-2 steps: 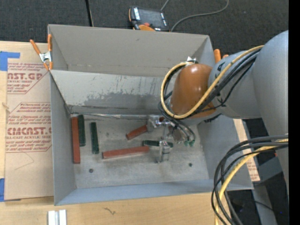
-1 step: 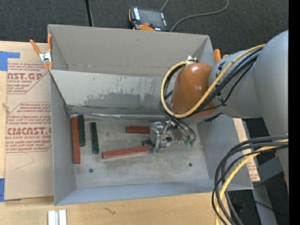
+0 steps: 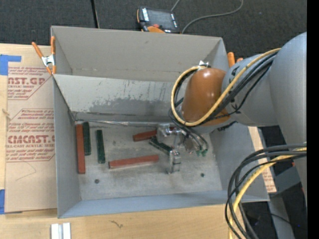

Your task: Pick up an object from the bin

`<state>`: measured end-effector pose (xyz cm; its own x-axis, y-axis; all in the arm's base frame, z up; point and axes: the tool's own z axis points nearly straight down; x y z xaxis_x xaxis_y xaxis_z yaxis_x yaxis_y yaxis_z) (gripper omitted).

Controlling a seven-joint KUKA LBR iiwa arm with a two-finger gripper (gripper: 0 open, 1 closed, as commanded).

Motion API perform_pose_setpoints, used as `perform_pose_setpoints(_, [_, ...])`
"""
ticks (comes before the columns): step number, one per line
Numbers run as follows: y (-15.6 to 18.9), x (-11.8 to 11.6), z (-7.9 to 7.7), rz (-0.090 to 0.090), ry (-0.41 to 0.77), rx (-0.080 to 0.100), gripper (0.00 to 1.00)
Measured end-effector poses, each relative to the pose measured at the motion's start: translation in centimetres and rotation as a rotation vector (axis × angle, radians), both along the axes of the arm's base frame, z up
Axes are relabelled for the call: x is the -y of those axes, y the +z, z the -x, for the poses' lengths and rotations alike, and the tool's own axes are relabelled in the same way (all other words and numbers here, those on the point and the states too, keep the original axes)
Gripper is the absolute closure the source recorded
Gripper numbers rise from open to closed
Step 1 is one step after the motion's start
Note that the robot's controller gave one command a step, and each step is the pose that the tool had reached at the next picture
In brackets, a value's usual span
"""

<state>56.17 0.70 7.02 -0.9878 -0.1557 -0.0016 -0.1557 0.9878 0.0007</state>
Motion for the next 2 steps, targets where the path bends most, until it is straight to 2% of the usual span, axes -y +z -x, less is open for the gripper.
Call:
perform_pose_setpoints(1, [0.5, -6.4, 0.0, -0.003, -0.336, 0.000, 0.00])
perform_pose_setpoints(2, [0.0, -8.5, 4.3, -0.001, -0.089, 0.001, 0.00])
